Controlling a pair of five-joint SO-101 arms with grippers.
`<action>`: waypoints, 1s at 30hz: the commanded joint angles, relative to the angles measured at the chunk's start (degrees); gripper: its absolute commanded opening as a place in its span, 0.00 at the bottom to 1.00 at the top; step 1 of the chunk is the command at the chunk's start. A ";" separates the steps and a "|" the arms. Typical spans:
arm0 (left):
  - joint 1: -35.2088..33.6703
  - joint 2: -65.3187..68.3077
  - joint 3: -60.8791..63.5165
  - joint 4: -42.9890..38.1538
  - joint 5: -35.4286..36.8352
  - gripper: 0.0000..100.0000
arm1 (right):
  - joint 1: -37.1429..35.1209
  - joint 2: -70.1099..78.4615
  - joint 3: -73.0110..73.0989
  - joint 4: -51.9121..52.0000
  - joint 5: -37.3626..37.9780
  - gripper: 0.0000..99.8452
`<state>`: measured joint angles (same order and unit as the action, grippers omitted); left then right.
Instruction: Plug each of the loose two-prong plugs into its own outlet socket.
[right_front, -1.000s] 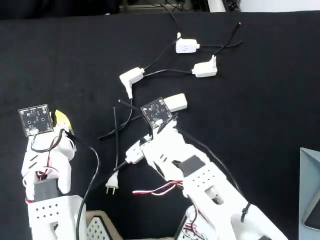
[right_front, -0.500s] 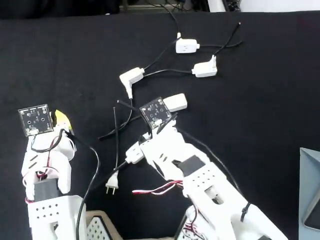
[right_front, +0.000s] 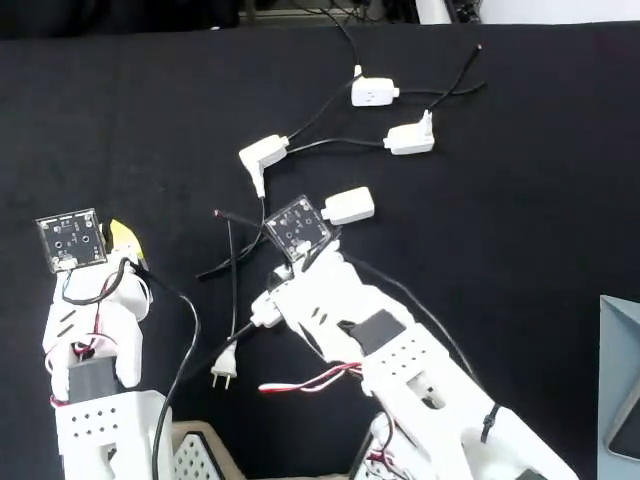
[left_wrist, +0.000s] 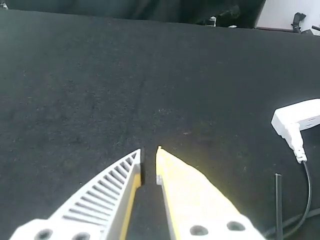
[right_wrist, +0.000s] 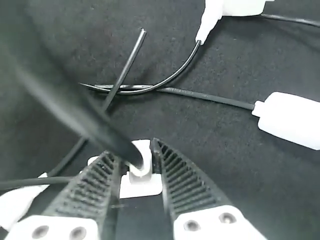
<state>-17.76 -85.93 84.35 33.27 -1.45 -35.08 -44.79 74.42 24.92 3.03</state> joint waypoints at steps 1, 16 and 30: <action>-0.22 -0.53 -0.40 -1.23 0.26 0.06 | -0.70 0.92 -2.95 0.70 0.44 0.01; -0.40 -0.53 -0.40 -1.23 0.26 0.06 | -0.35 9.89 -4.09 1.23 1.32 0.01; -0.48 -0.53 -0.40 -1.23 0.26 0.06 | 1.67 9.89 -4.00 3.52 1.05 0.01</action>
<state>-17.76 -85.93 84.35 33.27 -1.45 -34.46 -35.56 70.64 26.86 4.00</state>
